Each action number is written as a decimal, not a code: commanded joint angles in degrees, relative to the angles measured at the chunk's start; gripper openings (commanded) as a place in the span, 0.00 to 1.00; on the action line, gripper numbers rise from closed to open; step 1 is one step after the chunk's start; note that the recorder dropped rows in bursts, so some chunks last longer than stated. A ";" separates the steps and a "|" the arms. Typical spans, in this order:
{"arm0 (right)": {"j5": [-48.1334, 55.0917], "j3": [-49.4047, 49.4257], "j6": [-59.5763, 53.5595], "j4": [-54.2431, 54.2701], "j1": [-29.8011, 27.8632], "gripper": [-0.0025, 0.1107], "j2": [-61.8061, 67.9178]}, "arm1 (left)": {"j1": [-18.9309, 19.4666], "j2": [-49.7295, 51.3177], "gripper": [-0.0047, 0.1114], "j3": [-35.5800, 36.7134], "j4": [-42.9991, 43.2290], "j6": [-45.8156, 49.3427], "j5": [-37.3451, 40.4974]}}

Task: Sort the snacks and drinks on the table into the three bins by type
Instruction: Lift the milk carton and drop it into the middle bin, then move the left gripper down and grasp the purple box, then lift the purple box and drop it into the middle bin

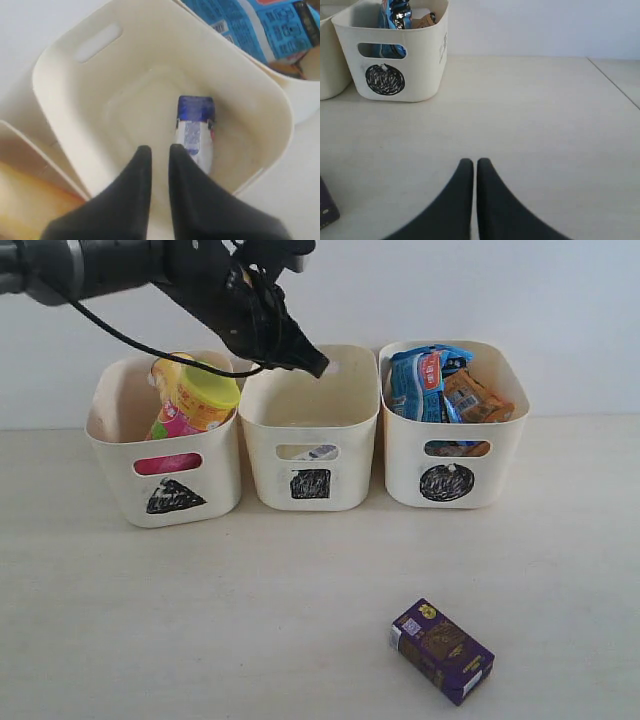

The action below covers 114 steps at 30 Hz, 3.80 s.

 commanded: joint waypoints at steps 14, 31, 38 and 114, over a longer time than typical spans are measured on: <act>-0.55 0.24 -0.06 -0.18 -0.09 0.02 -0.31 | -6.44 -15.47 0.07 17.61 -8.61 30.56 10.71; -0.55 0.24 -0.06 -0.18 -0.09 0.02 -0.31 | -17.97 -9.55 0.07 16.83 -25.77 66.75 22.98; -0.55 0.24 -0.06 -0.18 -0.09 0.02 -0.31 | -18.35 -1.84 0.07 7.41 -25.78 65.54 31.06; -0.21 0.24 0.32 0.07 -0.09 0.02 -0.31 | -7.81 -0.79 0.07 0.02 1.74 16.89 -12.70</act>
